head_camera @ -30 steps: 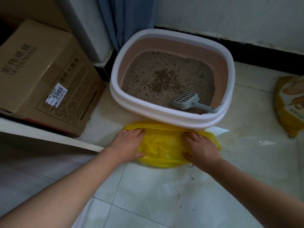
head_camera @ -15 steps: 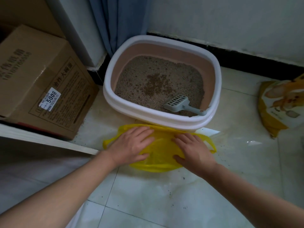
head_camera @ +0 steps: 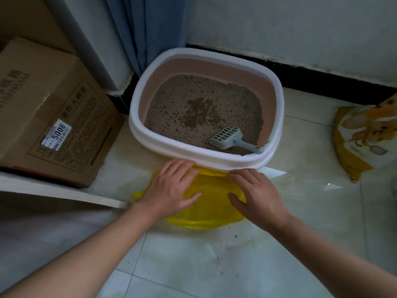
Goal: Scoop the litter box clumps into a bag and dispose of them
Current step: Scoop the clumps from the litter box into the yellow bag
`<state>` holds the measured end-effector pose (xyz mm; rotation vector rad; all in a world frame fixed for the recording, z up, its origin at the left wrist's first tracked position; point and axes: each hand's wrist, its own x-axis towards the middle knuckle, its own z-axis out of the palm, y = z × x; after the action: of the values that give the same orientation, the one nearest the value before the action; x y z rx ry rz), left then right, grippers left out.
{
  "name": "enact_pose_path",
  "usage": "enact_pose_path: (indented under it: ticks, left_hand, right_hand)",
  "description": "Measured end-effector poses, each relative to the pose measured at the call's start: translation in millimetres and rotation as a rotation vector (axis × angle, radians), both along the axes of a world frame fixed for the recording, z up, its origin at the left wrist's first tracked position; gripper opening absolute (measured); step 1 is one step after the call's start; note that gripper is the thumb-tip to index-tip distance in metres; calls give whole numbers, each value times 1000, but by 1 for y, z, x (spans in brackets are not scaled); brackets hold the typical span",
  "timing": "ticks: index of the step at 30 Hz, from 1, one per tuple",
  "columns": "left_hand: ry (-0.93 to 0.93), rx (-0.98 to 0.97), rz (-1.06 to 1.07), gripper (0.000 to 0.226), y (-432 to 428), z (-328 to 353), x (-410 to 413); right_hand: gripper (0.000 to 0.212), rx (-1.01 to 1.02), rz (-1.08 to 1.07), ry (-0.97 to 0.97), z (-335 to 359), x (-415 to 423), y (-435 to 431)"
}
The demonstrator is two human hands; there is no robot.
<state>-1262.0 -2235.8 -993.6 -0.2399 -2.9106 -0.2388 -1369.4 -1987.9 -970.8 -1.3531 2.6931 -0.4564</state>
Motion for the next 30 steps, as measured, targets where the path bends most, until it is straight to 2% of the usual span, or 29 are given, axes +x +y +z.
enact_pose_path:
  ticks: [2, 6, 12, 19, 24, 30]
  left_hand:
    - [38, 26, 81, 49, 2, 6, -2]
    - [26, 8, 188, 50, -3, 18, -9]
    - [41, 36, 261, 50, -9, 32, -19]
    - [16, 37, 322, 49, -24, 58, -48]
    - [-46, 53, 315, 51, -41, 52, -53]
    - [-65, 142, 331, 50, -42, 42, -55]
  right_hand:
    - [45, -18, 3, 28, 5, -4, -4]
    - [43, -56, -34, 53, 17, -12, -13]
    - [39, -119, -62, 87, 30, -25, -23]
    - [43, -92, -129, 106, 41, -49, -35]
    - [48, 34, -222, 111, 45, -79, -38]
    - [35, 255, -281, 51, 47, -103, -49]
